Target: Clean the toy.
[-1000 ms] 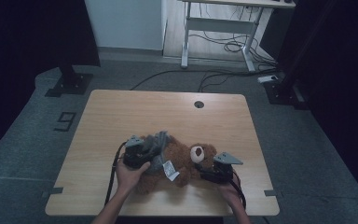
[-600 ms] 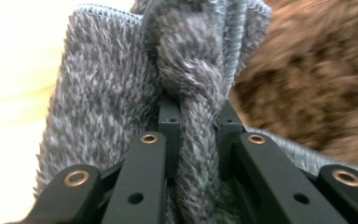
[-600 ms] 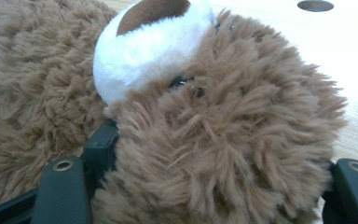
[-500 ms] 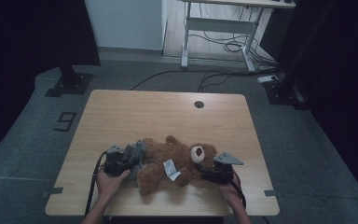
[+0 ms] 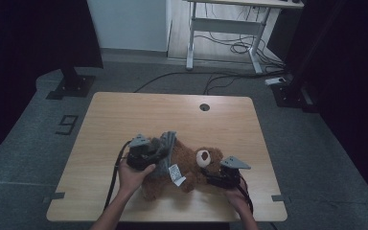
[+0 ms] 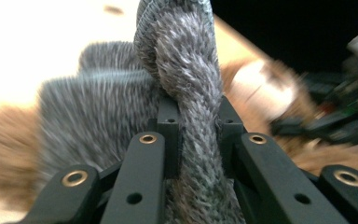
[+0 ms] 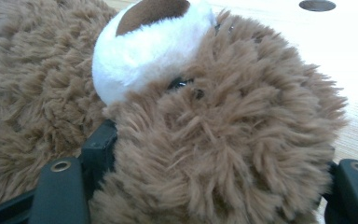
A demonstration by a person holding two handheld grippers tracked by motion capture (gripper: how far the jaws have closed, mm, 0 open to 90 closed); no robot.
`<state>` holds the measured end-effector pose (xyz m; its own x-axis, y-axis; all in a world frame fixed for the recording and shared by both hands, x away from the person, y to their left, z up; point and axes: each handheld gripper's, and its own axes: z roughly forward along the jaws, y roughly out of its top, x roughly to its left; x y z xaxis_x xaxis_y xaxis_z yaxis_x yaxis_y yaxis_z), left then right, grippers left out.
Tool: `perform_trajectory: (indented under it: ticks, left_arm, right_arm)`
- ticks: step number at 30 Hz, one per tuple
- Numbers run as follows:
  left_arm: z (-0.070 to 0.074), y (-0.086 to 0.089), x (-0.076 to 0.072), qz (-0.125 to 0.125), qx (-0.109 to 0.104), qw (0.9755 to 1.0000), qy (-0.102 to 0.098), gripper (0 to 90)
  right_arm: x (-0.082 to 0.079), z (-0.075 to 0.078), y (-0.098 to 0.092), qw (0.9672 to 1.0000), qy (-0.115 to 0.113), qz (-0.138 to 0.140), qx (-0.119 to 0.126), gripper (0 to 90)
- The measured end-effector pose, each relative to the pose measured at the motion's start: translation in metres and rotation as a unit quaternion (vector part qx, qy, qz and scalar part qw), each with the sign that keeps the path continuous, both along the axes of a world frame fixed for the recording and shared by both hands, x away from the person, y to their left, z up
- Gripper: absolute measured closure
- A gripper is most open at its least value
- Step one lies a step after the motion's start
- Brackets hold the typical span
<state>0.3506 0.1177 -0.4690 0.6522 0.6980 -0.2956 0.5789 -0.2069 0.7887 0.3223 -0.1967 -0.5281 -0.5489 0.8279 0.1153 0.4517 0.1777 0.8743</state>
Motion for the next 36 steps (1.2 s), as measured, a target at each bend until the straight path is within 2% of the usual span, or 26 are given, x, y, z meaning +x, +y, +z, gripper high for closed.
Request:
perform_trajectory:
  ticks: [1,3,4,5,8,9,13,15,19,22,26,27,30,33,36]
  left_arm:
    - [-0.008,-0.001,0.002,0.002,-0.005,1.0,0.007,77.2]
    - [-0.02,0.007,0.002,0.012,-0.051,0.9984,0.021,77.8]
    - [-0.023,0.011,0.002,0.013,-0.061,0.9977,0.027,78.0]
    - [-0.023,0.013,0.001,0.015,-0.057,0.9979,0.027,78.0]
    - [-0.023,0.022,-0.005,0.03,-0.028,0.9988,0.025,78.0]
    - [-0.026,0.027,-0.007,0.036,-0.018,0.9987,0.03,78.0]
    - [-0.04,0.042,-0.012,0.04,-0.008,0.9976,0.056,78.0]
    - [-0.045,0.046,-0.015,0.04,-0.003,0.9973,0.061,78.0]
    - [-0.048,0.049,-0.02,0.033,0.021,0.9971,0.066,77.9]
    - [-0.053,0.053,-0.022,0.036,0.047,0.9956,0.073,77.7]
    - [-0.065,0.059,-0.023,0.044,0.058,0.9933,0.09,77.6]
    - [-0.067,0.061,-0.024,0.045,0.054,0.9933,0.091,77.7]
    - [-0.062,0.068,-0.026,0.051,0.025,0.9952,0.08,77.7]
    - [-0.04,0.068,-0.031,0.053,0.006,0.9978,0.039,77.7]
    - [-0.014,0.058,-0.037,0.037,-0.011,0.9992,0.004,77.7]
  right_arm:
    - [0.0,0.0,0.0,1.0,-0.001,0.0,-0.001,28.5]
    - [0.0,0.0,0.0,1.0,-0.002,0.0,-0.003,28.4]
    - [0.0,0.0,0.001,1.0,-0.002,0.0,-0.002,28.2]
    - [0.0,0.0,0.001,1.0,-0.002,0.001,-0.002,28.1]
    - [-0.001,0.001,0.001,1.0,-0.002,0.001,-0.004,27.4]
    - [-0.001,0.001,0.001,1.0,-0.001,0.001,-0.003,26.7]
    - [-0.001,0.001,0.001,1.0,-0.002,-0.002,-0.004,22.2]
    - [-0.001,0.001,0.001,1.0,0.0,-0.005,-0.003,20.9]
    - [0.0,0.002,0.0,1.0,0.004,-0.003,-0.002,20.4]
    - [0.0,0.002,0.0,1.0,0.007,-0.003,0.001,20.0]
    - [0.0,0.001,-0.001,0.9999,0.009,-0.005,0.004,19.6]
    - [0.0,0.001,-0.001,0.9999,0.009,-0.005,0.004,19.5]
    - [0.001,0.001,-0.002,0.9999,0.011,-0.003,0.007,19.6]
    - [0.002,0.001,-0.003,0.9999,0.013,-0.003,0.011,19.5]
    - [0.002,0.001,-0.003,0.9999,0.013,-0.001,0.011,19.7]
